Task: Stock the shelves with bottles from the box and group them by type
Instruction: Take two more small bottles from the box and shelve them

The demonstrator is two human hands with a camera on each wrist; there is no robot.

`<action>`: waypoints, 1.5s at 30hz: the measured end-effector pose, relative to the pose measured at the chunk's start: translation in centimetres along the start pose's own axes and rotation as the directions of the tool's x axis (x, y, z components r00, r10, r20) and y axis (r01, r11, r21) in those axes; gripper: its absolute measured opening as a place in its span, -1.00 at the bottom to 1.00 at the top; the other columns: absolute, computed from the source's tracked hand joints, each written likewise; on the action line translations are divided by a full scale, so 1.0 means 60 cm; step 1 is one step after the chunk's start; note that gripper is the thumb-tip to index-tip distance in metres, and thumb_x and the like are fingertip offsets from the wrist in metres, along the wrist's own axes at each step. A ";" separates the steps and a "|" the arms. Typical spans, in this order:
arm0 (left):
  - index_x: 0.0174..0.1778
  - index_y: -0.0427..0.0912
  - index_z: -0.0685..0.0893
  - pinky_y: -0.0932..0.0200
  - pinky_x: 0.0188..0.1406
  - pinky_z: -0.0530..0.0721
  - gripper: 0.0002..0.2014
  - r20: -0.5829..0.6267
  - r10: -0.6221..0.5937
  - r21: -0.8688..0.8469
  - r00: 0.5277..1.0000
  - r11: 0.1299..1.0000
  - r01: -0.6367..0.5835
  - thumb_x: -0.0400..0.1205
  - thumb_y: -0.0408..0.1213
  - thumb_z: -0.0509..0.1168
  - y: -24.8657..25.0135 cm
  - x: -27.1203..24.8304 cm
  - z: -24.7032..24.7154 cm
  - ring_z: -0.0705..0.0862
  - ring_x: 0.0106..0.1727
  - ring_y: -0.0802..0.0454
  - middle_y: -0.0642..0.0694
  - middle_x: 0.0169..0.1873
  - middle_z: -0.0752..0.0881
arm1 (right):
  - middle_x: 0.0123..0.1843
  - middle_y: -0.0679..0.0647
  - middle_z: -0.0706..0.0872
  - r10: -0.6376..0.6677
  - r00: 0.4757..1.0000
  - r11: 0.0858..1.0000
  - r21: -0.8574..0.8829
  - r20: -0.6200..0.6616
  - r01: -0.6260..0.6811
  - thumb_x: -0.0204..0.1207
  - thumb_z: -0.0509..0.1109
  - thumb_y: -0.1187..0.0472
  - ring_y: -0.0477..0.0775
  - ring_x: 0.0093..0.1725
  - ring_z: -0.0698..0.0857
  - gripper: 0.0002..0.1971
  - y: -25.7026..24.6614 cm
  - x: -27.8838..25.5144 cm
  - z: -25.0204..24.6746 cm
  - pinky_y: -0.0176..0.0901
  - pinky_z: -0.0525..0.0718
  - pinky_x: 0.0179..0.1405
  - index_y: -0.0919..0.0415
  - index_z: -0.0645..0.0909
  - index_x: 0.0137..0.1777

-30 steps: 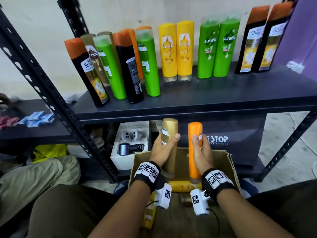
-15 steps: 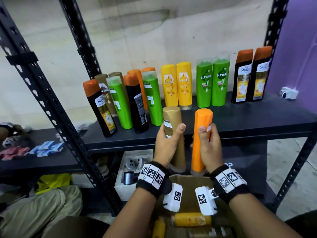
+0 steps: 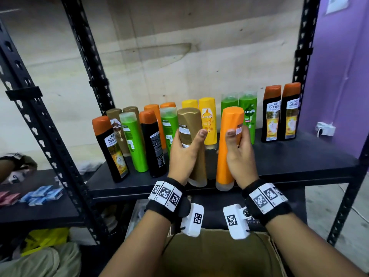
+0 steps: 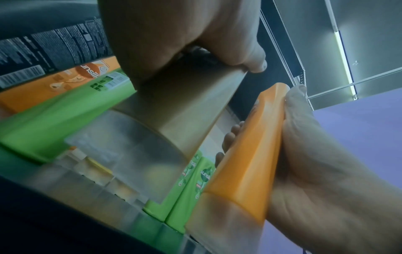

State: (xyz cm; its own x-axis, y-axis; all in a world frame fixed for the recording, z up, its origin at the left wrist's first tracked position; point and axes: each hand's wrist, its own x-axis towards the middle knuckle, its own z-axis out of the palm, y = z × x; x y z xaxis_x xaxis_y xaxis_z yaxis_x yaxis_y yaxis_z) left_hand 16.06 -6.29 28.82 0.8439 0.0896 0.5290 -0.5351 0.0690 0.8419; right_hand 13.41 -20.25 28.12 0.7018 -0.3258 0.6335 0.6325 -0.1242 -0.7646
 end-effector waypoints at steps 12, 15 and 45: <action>0.29 0.00 0.67 -0.17 0.31 0.73 -0.36 -0.074 -0.022 0.071 0.997 0.997 0.028 0.41 0.31 0.53 -0.047 0.030 0.002 0.80 0.16 0.12 0.06 0.11 0.83 | 0.12 -0.23 0.71 0.002 1.000 0.998 -0.067 -0.022 -0.004 0.36 0.13 -0.66 -0.33 -0.02 0.71 -0.27 0.044 0.051 0.016 -0.41 0.64 -0.04 -0.19 0.44 0.35; 0.28 0.02 0.66 -0.13 0.30 0.73 -0.37 -0.080 -0.023 0.078 0.997 0.997 0.029 0.41 0.32 0.53 -0.060 0.038 0.004 0.79 0.15 0.15 0.07 0.11 0.83 | 0.09 -0.17 0.73 -0.012 1.000 0.996 -0.083 -0.022 0.010 0.38 0.17 -0.62 -0.30 -0.12 0.71 -0.21 0.065 0.053 0.023 -0.49 0.58 -0.18 -0.03 0.46 0.37; 0.51 -0.04 0.49 -0.04 0.25 0.74 -0.41 0.024 0.021 0.604 0.999 0.797 -0.031 0.59 -0.04 0.51 -0.100 -0.031 -0.044 0.74 0.25 0.04 -0.01 0.28 0.75 | 0.75 -0.04 0.17 0.144 0.948 0.877 -0.480 0.283 0.010 0.56 0.49 -0.12 0.01 0.66 0.30 -0.04 0.091 0.011 -0.040 0.01 0.38 0.51 -0.09 -0.10 0.77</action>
State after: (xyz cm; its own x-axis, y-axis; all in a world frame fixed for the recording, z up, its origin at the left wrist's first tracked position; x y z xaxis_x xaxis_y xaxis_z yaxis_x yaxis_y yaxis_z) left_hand 17.62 -4.23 22.51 0.8329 0.0674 0.5492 -0.4293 -0.5477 0.7182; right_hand 16.54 -23.37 24.05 0.8492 -0.0620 0.5245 0.4046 -0.5620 -0.7215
